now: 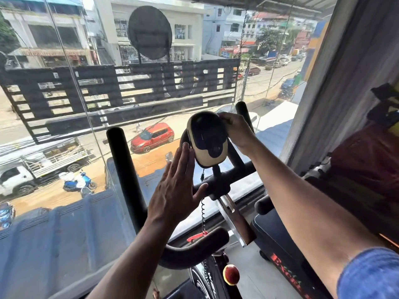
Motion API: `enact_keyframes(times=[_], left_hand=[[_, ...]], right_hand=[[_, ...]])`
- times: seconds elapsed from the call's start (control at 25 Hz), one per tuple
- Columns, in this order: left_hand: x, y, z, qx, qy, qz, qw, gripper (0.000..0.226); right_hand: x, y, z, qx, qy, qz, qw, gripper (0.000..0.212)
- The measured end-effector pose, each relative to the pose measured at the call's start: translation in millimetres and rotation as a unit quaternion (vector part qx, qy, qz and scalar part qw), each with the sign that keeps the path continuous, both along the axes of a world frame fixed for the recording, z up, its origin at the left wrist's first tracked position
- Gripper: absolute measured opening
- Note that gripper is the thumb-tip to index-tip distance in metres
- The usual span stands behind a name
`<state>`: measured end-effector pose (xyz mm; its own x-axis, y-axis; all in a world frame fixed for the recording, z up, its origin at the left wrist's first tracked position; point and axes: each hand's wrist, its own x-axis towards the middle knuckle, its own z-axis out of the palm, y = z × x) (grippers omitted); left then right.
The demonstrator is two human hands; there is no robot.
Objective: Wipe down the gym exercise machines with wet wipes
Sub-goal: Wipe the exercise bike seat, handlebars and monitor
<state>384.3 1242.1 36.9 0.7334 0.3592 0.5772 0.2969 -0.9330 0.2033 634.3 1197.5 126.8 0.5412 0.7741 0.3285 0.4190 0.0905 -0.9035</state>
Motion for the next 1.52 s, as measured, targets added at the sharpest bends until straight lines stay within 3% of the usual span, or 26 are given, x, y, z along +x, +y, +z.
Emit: enact_keyframes(times=[0.12,0.28,0.48,0.56,0.72,0.96,1.16,1.4,1.52], left_hand=[[-1.6,-0.2,1.2,-0.007,-0.008,-0.008,1.000,0.102],[-4.3,-2.0,3.5,-0.010,-0.003,-0.007,1.000,0.101],[-4.9,-1.7,5.5,-0.020,0.016,-0.008,1.000,0.101],[-6.7,-2.8,7.9,-0.031,0.022,-0.009,0.999,0.103],[-12.4,-2.0,5.8,-0.032,0.053,-0.015,0.998,0.102],[-26.5,-12.3,-5.6,0.016,0.107,0.010,0.994,0.089],[-50.2,-22.4,-18.2,0.038,0.140,0.017,0.989,0.092],[-61.8,-20.0,-19.7,0.030,0.159,0.004,0.987,0.097],[-65.8,-5.0,-15.1,0.062,0.157,-0.013,0.986,0.089]], right_hand=[[-9.6,-12.0,-20.3,0.025,-0.063,-0.053,0.996,0.023],[-20.7,-58.9,-65.2,0.050,-0.291,-0.115,0.948,0.033],[-21.2,-102.4,-106.0,-0.104,-0.461,-0.143,0.869,0.057],[-24.7,-112.7,-99.1,-0.128,-0.458,-0.145,0.868,0.048],[-23.1,-126.3,-74.8,-0.104,-0.394,-0.132,0.904,0.022],[-37.5,-125.5,-95.3,-0.090,-0.372,-0.133,0.914,0.018],[-59.2,-139.4,-92.2,-0.030,-0.253,-0.113,0.960,0.011],[-68.6,-144.5,-91.7,-0.004,-0.241,-0.147,0.959,0.016],[-70.7,-148.6,-77.6,0.005,-0.239,-0.183,0.954,0.014]])
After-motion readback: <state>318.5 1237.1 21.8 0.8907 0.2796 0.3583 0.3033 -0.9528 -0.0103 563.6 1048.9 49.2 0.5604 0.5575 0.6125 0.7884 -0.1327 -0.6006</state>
